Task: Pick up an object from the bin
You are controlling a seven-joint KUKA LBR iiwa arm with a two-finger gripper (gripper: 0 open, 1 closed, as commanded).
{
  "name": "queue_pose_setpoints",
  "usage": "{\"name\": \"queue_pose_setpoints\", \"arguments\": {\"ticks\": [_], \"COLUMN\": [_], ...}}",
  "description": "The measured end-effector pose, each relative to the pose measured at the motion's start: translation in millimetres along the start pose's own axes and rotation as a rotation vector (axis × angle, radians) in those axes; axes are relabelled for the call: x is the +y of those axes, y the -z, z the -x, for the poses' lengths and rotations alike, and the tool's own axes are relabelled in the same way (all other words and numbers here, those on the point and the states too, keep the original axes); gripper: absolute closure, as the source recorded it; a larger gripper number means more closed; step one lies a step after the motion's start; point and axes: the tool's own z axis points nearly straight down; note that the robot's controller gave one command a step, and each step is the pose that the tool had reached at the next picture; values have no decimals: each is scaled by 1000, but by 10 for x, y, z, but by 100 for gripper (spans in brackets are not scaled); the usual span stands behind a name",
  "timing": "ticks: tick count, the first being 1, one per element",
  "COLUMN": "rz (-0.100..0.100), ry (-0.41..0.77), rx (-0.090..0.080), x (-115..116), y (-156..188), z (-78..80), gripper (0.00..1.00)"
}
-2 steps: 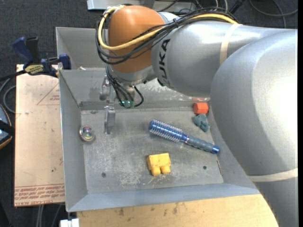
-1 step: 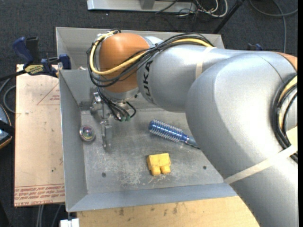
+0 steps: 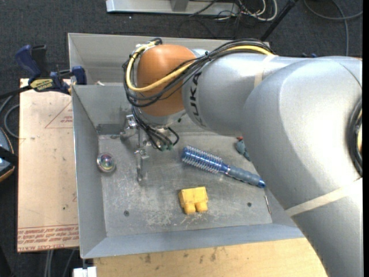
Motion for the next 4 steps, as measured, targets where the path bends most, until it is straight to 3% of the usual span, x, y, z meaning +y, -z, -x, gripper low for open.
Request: {"name": "queue_pose_setpoints", "arguments": {"ticks": [1, 2, 3, 4], "rz": [-1, -2, 0, 2], "ry": [-45, 299, 546, 999], "rx": [6, 6, 8, 3], "x": [528, 545, 466, 531], "y": [311, -24, 3, -7], "z": [187, 66, -151, -251], "gripper": [0, 0, 0, 0]}}
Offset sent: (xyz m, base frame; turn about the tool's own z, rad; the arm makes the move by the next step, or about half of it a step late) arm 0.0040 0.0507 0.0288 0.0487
